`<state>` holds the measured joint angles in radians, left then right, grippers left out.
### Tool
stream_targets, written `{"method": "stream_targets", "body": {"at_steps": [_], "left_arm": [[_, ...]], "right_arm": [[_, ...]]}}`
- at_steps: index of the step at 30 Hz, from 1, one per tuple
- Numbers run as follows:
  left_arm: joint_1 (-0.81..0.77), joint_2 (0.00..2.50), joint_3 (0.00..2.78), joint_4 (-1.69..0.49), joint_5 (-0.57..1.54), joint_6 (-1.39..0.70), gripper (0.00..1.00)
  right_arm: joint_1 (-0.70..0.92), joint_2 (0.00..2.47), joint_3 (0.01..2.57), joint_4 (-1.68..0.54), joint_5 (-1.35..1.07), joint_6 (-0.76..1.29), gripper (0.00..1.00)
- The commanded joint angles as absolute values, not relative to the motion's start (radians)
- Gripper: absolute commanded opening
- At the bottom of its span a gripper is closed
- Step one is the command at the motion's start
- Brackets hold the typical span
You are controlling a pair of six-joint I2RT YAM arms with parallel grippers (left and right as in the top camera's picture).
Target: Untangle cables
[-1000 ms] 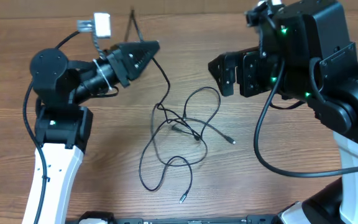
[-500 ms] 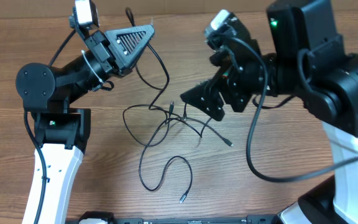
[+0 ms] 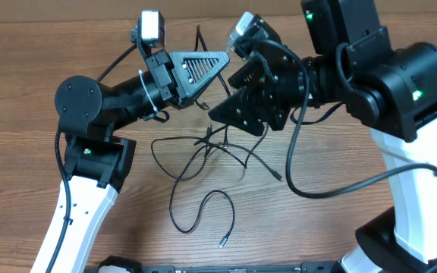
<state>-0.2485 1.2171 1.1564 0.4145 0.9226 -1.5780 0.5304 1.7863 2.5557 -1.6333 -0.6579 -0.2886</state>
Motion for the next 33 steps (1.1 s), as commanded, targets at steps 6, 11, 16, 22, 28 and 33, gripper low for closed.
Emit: {"method": "stream_targets", "body": {"at_steps": [6, 11, 16, 22, 28, 33], "left_arm": [[-0.271, 1.203, 1.181, 0.416, 0.912, -1.548, 0.04], [-0.268, 1.203, 1.181, 0.416, 0.918, -1.539, 0.04], [-0.260, 1.203, 1.181, 0.415, 0.917, -1.464, 0.59], [-0.187, 1.204, 1.181, 0.279, 0.916, -1.325, 1.00], [-0.128, 1.204, 1.181, -0.025, 0.909, -1.132, 1.00], [-0.122, 1.204, 1.181, -0.278, 0.854, -0.920, 1.00]], "right_arm": [[0.541, 1.785, 2.552, -1.625, -0.683, -0.293, 0.14], [0.541, 1.784, 2.553, -1.625, -0.654, -0.278, 0.04], [0.541, 1.780, 2.554, -1.626, -0.568, -0.162, 0.04], [0.541, 1.706, 2.554, -1.616, -0.585, -0.148, 0.04], [0.541, 1.596, 2.554, -1.530, -0.584, -0.076, 0.04], [0.541, 1.502, 2.554, -1.405, -0.529, 0.039, 0.04]]}}
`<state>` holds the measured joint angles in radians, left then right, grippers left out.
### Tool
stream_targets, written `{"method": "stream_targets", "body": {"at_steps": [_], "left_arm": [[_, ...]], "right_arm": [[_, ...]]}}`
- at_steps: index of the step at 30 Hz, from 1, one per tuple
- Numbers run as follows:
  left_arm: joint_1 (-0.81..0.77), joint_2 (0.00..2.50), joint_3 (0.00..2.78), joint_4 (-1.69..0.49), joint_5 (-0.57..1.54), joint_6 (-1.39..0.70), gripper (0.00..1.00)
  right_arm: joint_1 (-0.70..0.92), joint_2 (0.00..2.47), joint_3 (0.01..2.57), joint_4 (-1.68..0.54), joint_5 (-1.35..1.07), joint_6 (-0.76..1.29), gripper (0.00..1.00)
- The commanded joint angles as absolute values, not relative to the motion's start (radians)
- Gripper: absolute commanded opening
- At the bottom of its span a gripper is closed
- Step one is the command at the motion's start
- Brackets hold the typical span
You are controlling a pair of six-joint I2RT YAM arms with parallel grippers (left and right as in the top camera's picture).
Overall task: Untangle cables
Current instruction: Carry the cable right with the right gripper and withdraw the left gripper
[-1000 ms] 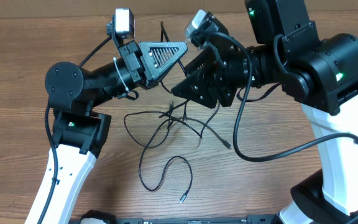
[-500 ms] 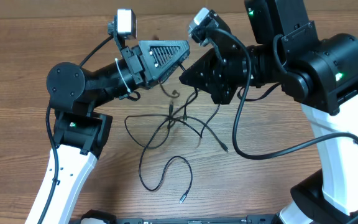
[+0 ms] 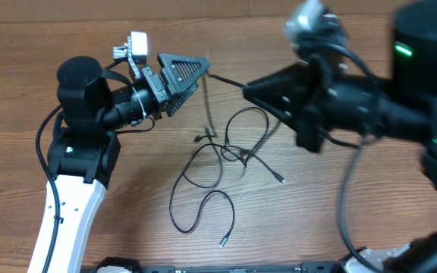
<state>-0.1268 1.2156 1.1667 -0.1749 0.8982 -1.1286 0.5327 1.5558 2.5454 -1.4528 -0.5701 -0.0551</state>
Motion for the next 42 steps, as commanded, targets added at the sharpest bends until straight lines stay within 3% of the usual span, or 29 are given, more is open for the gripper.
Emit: {"method": "stream_targets", "body": {"at_steps": [1, 11, 18, 20, 22, 27, 30, 42], "left_arm": [[-0.122, 1.204, 1.181, -0.311, 0.841, -0.896, 1.00], [-0.122, 1.204, 1.181, -0.580, 0.751, -0.676, 1.00], [-0.123, 1.204, 1.181, -0.695, 0.744, -0.448, 1.00], [-0.123, 1.204, 1.181, -0.794, 0.634, -0.369, 1.00], [-0.123, 1.204, 1.181, -0.838, 0.545, -0.369, 1.00], [-0.123, 1.204, 1.181, -0.902, 0.366, -0.369, 1.00], [-0.123, 1.204, 1.181, -0.914, 0.299, -0.369, 1.00], [-0.123, 1.204, 1.181, -0.913, 0.284, -0.369, 1.00]], "right_arm": [[0.541, 1.488, 2.554, -1.384, -0.495, 0.067, 0.04], [0.541, 1.448, 2.554, -1.235, -0.161, 0.212, 0.04], [0.541, 1.472, 2.553, -1.344, 0.304, 0.229, 0.04], [0.520, 1.491, 2.553, -1.427, 0.516, 0.237, 0.04], [0.483, 1.499, 2.553, -1.464, 0.566, 0.240, 0.04], [0.315, 1.518, 2.553, -1.544, 0.611, 0.290, 0.04], [0.134, 1.536, 2.553, -1.598, 0.612, 0.319, 0.04], [-0.417, 1.603, 2.553, -1.637, 0.530, 0.449, 0.04]]}}
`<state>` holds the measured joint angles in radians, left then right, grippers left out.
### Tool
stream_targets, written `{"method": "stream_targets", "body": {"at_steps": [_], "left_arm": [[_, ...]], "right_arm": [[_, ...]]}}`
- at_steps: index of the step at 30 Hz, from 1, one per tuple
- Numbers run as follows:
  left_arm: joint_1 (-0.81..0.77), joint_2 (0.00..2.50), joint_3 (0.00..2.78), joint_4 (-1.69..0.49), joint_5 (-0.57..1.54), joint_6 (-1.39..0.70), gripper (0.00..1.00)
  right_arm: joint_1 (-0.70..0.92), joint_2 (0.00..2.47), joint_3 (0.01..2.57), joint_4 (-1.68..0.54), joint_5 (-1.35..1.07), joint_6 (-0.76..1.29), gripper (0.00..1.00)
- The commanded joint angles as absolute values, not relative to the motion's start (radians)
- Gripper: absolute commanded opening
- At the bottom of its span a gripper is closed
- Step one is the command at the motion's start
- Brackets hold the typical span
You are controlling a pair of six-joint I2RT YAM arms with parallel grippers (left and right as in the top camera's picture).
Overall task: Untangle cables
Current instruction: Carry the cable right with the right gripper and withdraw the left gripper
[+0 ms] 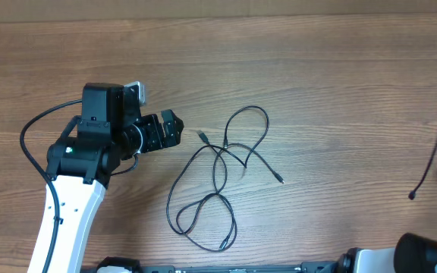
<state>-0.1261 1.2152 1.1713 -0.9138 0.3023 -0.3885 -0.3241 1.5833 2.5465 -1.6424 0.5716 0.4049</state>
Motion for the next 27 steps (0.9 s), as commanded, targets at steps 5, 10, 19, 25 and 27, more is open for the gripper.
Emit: {"method": "stream_targets", "body": {"at_steps": [5, 10, 19, 25, 27], "left_arm": [[-0.123, 1.204, 1.181, -0.913, 0.284, -0.369, 1.00], [-0.123, 1.204, 1.181, -0.913, 0.284, -0.370, 1.00], [-0.123, 1.204, 1.181, -0.913, 0.284, -0.369, 1.00], [-0.123, 1.204, 1.181, -0.913, 0.284, -0.369, 1.00], [-0.123, 1.204, 1.181, -0.913, 0.284, -0.369, 1.00]], "right_arm": [[-0.574, 1.674, 2.552, -1.630, 0.430, 0.449, 0.04], [-0.711, 1.767, 2.552, -1.629, 0.354, 0.450, 0.04], [-0.990, 1.947, 2.552, -1.538, 0.105, 0.450, 0.04], [-1.161, 2.056, 2.552, -1.542, -0.021, 0.530, 0.04], [-1.197, 2.084, 2.552, -1.555, -0.080, 0.529, 0.04]]}}
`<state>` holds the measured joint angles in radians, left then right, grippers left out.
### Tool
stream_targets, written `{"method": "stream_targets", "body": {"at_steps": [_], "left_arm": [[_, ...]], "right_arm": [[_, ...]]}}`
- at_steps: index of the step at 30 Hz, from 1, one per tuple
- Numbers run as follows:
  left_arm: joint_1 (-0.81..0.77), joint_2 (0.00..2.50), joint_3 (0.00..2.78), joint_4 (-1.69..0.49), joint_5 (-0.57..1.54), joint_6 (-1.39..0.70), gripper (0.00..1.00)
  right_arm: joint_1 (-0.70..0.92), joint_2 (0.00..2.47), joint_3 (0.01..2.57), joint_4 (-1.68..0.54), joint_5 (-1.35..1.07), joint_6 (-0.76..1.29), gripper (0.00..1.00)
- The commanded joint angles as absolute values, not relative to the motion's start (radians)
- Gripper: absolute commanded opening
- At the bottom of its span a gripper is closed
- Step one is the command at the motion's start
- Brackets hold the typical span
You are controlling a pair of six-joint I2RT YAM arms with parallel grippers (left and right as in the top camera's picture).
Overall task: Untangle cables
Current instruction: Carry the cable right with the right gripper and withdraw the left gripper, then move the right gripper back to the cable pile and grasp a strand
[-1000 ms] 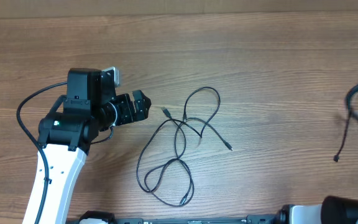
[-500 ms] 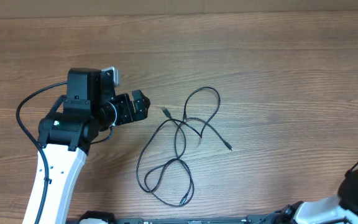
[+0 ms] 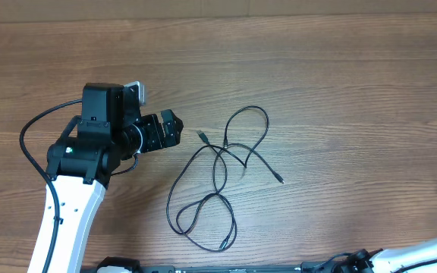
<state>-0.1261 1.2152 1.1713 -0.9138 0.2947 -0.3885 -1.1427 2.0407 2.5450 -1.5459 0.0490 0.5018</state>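
Observation:
Thin black cables (image 3: 218, 161) lie crossed over each other in the middle of the wooden table (image 3: 340, 91). One loop (image 3: 250, 111) reaches toward the back and another loop (image 3: 203, 220) lies near the front edge. A small connector (image 3: 202, 135) and a plug end (image 3: 279, 180) lie free. My left gripper (image 3: 170, 126) hangs left of the connector, apart from the cables and seen end-on, so its jaws are unreadable. The right gripper is out of view.
The left arm's white link (image 3: 67, 220) and its black joint (image 3: 101, 114) take up the left side. A white part of the right arm (image 3: 431, 254) shows at the bottom right corner. A bit of its black wiring shows at the right edge.
The right arm's wiring has moved further off the right edge, and a white link now shows at the bottom right. The left arm and the cables have not moved.
Both grippers were close together above the cables at the back middle. Then they stood apart with a strand stretched between them. Then both had drawn back, the left to the left and the right out of view. The cables lie flat, still crossed.

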Motion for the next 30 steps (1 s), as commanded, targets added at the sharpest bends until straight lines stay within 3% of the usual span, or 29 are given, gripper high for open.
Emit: {"method": "stream_targets", "body": {"at_steps": [1, 3, 6, 9, 10, 12, 18, 22, 30], "left_arm": [[-0.123, 1.204, 1.181, -0.913, 0.284, -0.369, 1.00], [-0.123, 1.204, 1.181, -0.913, 0.284, -0.369, 1.00], [-0.123, 1.204, 1.181, -0.913, 0.284, -0.370, 1.00], [-0.123, 1.204, 1.181, -0.913, 0.284, -0.370, 1.00], [-0.123, 1.204, 1.181, -0.913, 0.284, -0.370, 1.00], [-0.123, 1.204, 1.181, -0.913, 0.284, -0.369, 1.00], [-0.123, 1.204, 1.181, -0.913, 0.284, -0.369, 1.00], [-0.123, 1.204, 1.181, -0.913, 0.284, -0.369, 1.00], [-0.123, 1.204, 1.181, -0.913, 0.284, -0.369, 1.00]], "right_arm": [[-1.211, 2.096, 2.552, -1.563, -0.110, 0.525, 0.04], [-1.243, 2.123, 2.551, -1.581, -0.174, 0.524, 0.04], [-1.277, 2.148, 2.551, -1.604, -0.252, 0.515, 0.22], [-1.287, 2.151, 2.551, -1.612, -0.306, 0.463, 0.54], [-1.287, 2.151, 2.552, -1.620, -0.317, 0.463, 0.76], [-1.285, 2.151, 2.552, -1.637, -0.316, 0.462, 0.84], [-1.249, 2.151, 2.552, -1.694, -0.317, 0.436, 1.00], [-1.177, 2.151, 2.551, -1.694, -0.440, 0.262, 1.00], [-0.946, 2.151, 2.489, -1.694, -0.457, 0.152, 1.00]]}}
